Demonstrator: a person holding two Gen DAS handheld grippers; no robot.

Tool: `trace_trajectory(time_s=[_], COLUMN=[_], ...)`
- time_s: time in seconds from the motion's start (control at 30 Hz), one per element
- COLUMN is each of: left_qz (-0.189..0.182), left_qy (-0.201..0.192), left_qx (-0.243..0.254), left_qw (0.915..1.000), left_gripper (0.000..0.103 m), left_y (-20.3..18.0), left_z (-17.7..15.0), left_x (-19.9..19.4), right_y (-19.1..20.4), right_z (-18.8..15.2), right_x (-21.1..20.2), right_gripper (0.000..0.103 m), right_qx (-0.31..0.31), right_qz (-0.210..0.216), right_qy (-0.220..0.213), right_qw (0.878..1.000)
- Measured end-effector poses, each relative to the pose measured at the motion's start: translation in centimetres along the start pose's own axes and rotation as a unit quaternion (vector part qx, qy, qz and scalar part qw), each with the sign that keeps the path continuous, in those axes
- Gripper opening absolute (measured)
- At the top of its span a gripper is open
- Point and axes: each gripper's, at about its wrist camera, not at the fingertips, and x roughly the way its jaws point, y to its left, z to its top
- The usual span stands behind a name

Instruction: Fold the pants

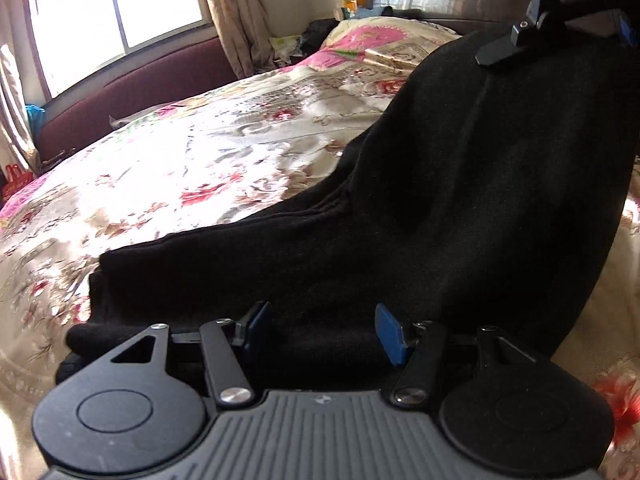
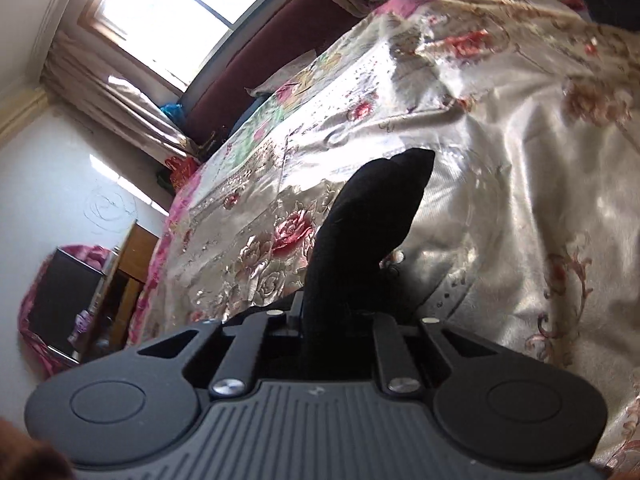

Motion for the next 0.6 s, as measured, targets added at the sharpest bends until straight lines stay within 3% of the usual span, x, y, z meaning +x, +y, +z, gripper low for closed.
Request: trace_trajectory(time_s=[0.2,0.3,0.4,0.6], left_qz=[0.012,0.011,0.001,-0.046], left_qy=[-0.022,-0.042,-0.051,-0.066], left_qx=[-0.029,-0.052,-0.087,-0.1], left_qw=[0.9993,0.9977,0.9949,0.9917], left_gripper=[0.072,0.071,0.07,0.069], left_y=[3.5,5.0,6.5,8.0], left_z=[-2.6,-3.6,-4.8,-6.3], left_x=[-2.8,-4.2,-5.0,-6.1], right_y=[9.1,12.8,15.3,17.9], right_z=[-1.7,-4.3,-6.7,-11.1], right_x=[4.0,6.9,10.1,17.0], right_gripper=[0.014,0.014,0.014,0.017], right_qx=[-0.105,-0.147,-0.182,-0.216], right_qz=[-0.043,-0.061,-0.077,-0.118], right_qy=[0.038,0.067,0.09,0.141], right_qw=[0.993,0.985,0.976,0.959])
